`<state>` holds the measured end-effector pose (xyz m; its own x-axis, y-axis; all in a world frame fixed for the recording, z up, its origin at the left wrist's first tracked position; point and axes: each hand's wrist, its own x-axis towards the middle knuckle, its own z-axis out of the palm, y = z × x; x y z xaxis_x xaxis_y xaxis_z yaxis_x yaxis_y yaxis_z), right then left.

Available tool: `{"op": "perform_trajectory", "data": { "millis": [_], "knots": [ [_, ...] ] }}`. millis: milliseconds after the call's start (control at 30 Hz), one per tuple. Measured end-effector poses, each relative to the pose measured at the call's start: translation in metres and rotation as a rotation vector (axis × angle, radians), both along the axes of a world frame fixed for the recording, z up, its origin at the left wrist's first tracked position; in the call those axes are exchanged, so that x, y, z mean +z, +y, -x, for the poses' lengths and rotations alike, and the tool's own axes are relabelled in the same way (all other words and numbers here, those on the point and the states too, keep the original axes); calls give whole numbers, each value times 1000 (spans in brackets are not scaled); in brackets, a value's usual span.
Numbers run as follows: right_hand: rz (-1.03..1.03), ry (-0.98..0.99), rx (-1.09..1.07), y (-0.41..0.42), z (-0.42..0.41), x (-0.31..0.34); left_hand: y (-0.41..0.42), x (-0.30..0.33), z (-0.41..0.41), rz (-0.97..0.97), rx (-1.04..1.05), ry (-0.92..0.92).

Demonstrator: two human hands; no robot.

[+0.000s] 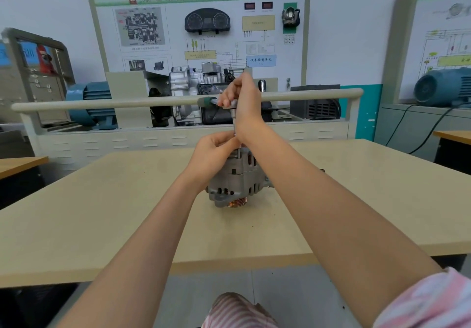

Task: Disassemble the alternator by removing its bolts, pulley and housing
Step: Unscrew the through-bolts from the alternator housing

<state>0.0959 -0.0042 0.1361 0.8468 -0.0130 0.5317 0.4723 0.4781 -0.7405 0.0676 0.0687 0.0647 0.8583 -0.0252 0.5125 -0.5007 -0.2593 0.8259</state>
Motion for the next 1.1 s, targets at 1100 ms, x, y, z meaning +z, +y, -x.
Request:
{"op": "perform_trajectory", "data": {
  "millis": [1100],
  "knots": [
    [431, -250, -572, 6, 9, -15, -5, -1, 1, -37, 131, -1]
  ]
}}
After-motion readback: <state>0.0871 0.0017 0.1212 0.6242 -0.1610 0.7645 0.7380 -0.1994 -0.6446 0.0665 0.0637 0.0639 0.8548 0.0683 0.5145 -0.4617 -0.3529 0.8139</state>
